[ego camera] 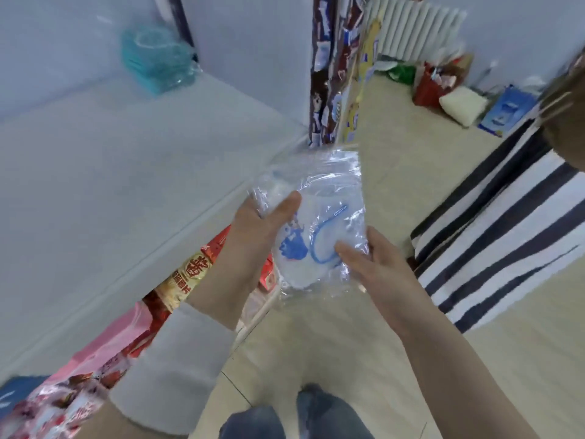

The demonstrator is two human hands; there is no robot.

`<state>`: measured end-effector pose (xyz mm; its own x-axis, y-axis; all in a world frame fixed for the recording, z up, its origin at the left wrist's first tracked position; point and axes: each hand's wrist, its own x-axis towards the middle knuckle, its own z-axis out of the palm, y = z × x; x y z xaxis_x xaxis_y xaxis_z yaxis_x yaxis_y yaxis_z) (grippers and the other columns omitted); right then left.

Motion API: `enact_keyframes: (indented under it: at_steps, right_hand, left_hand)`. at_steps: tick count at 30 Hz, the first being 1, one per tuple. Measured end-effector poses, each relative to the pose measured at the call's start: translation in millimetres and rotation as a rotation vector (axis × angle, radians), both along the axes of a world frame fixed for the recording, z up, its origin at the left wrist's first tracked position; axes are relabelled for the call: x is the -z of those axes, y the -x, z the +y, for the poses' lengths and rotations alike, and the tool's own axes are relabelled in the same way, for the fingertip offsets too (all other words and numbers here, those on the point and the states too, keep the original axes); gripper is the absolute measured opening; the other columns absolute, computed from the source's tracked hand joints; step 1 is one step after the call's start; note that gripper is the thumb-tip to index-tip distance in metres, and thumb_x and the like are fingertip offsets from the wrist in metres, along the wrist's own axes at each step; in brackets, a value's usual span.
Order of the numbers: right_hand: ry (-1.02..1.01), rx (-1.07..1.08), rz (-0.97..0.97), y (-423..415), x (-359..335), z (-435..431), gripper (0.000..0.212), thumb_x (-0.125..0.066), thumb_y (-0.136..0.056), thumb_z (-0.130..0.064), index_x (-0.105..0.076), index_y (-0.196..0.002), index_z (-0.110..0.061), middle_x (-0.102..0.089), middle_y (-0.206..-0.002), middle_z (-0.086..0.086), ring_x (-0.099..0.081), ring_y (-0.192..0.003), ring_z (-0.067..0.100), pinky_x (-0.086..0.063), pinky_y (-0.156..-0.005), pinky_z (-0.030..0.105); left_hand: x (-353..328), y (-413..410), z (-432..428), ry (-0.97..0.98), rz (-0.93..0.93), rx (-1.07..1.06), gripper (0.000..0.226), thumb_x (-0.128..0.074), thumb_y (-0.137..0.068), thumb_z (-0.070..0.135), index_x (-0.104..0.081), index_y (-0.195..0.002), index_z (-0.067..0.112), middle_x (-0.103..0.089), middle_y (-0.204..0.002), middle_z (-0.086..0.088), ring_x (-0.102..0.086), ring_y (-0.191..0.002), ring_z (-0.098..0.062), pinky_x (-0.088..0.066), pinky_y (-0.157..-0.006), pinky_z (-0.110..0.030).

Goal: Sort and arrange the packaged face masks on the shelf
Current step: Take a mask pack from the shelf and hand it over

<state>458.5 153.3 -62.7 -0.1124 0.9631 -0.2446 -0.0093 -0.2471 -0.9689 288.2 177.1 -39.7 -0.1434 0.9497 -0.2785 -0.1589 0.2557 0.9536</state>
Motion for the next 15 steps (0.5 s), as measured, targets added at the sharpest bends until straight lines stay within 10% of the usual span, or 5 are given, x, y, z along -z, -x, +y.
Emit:
enact_keyframes:
  at_steps: [15]
  right_hand:
    - [-0.122,-0.506,-0.063,210.5,-65.7,146.4,0.002,-0.063,-0.087,-0.017,-0.064,-0.088,-0.015,-0.066,-0.091,0.010,-0.060,-0.077,0.019,-0.051,-0.074,0.036]
  left_hand:
    - [-61.9,177.2,53.2,-0.100,0.123,-0.559,0.033,-0.056,-0.091,0.039,-0.065,-0.086,0.008,-0.070,-0.083,-0.008,-0.067,-0.073,-0.019,-0.054,-0.076,-0.028]
